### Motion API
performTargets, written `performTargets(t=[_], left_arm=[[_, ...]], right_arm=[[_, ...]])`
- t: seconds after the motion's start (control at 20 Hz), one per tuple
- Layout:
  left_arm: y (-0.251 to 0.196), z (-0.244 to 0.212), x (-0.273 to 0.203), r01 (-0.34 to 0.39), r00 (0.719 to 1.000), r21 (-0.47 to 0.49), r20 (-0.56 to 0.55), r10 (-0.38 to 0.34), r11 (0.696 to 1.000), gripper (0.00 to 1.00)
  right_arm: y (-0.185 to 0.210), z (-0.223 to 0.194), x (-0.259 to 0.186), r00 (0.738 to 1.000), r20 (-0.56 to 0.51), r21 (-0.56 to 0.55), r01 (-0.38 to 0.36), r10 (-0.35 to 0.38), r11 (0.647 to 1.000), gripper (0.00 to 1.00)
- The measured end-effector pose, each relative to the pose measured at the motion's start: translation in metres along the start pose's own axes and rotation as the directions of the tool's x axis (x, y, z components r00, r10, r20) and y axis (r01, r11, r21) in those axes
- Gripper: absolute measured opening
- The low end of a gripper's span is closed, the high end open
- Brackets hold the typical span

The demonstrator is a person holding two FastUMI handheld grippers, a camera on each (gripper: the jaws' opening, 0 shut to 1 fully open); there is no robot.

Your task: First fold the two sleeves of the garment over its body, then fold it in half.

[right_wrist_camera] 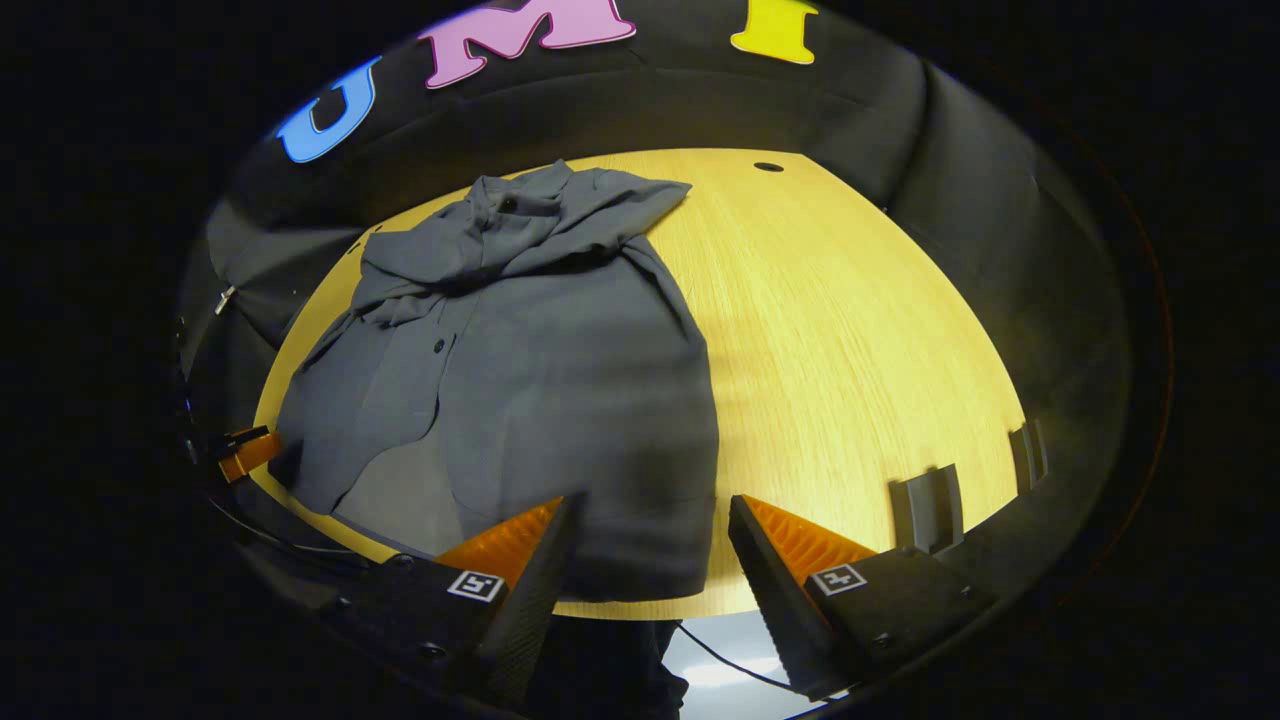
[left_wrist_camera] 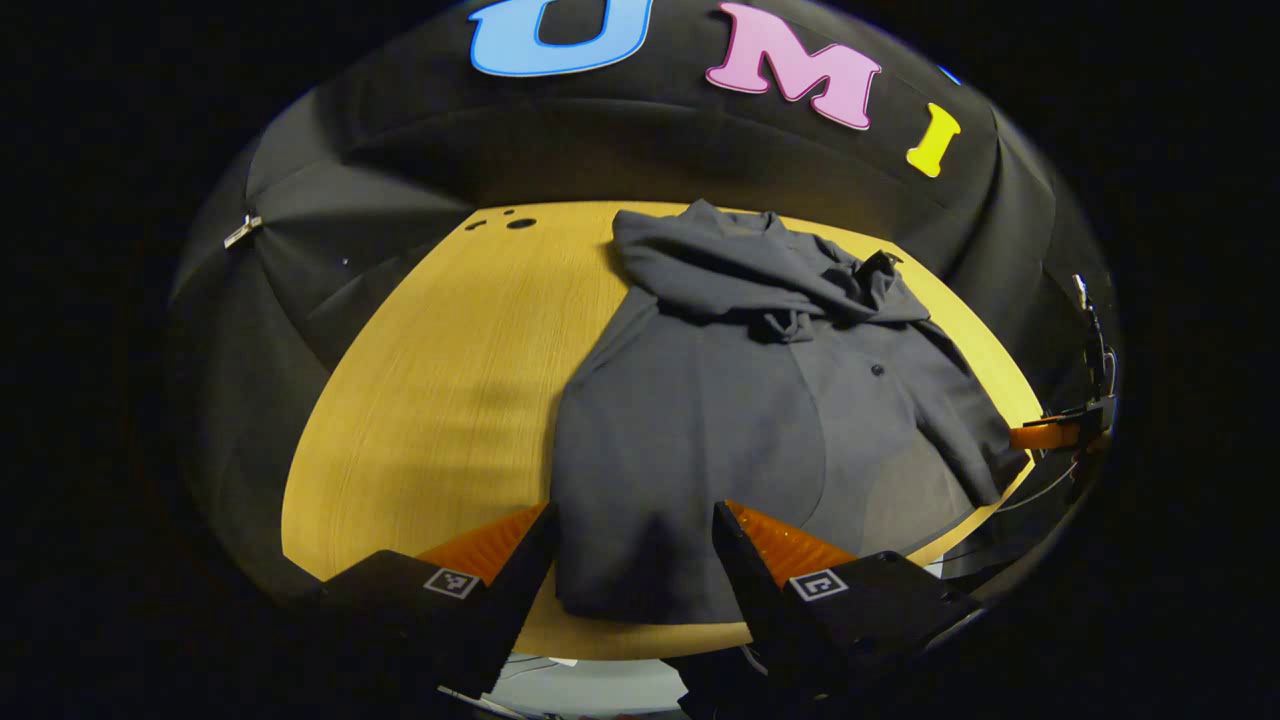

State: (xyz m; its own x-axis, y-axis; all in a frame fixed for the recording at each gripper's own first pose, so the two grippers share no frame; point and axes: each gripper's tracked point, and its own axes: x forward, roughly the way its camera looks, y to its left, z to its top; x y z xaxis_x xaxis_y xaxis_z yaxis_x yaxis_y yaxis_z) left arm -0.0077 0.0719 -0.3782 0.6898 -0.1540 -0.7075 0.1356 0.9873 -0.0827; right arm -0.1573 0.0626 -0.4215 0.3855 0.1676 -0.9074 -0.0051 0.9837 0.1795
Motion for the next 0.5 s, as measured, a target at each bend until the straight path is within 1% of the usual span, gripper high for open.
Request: performTargets(t=[0.25, 0.3, 0.35, 0.4, 0.45, 0.5], left_arm=[[0.01, -0.029, 0.012, -0.021, 0.995, 0.011, -0.096, 0.022, 1.0, 0.96], [0.011, -0.028, 0.013, -0.034, 0.995, 0.025, -0.095, 0.036, 0.999, 0.96], [0.009, -0.025, 0.015, -0.03, 0.995, 0.045, -0.095, 0.034, 0.999, 0.97], [0.008, -0.025, 0.016, -0.025, 0.994, 0.063, -0.109, 0.032, 0.998, 0.96], [0.006, -0.024, 0.019, -0.02, 0.994, 0.074, -0.106, 0.028, 0.997, 0.97], [0.006, -0.025, 0.02, -0.018, 0.992, 0.075, -0.121, 0.027, 0.997, 1.0]], right_arm=[[0.001, -0.012, 0.017, 0.999, -0.039, -0.02, 0.015, -0.015, 1.0, 0.94], [0.0, -0.014, 0.021, 0.999, -0.046, -0.028, 0.019, -0.02, 0.999, 0.94], [-0.002, -0.016, 0.023, 0.998, -0.058, -0.032, 0.024, -0.026, 0.999, 0.94], [-0.003, -0.015, 0.021, 0.998, -0.044, -0.045, 0.038, -0.04, 0.998, 0.95], [-0.003, -0.016, 0.022, 0.997, -0.059, -0.058, 0.039, -0.043, 0.998, 0.95], [-0.002, -0.015, 0.023, 0.998, -0.05, -0.074, 0.035, -0.038, 0.997, 0.94]])
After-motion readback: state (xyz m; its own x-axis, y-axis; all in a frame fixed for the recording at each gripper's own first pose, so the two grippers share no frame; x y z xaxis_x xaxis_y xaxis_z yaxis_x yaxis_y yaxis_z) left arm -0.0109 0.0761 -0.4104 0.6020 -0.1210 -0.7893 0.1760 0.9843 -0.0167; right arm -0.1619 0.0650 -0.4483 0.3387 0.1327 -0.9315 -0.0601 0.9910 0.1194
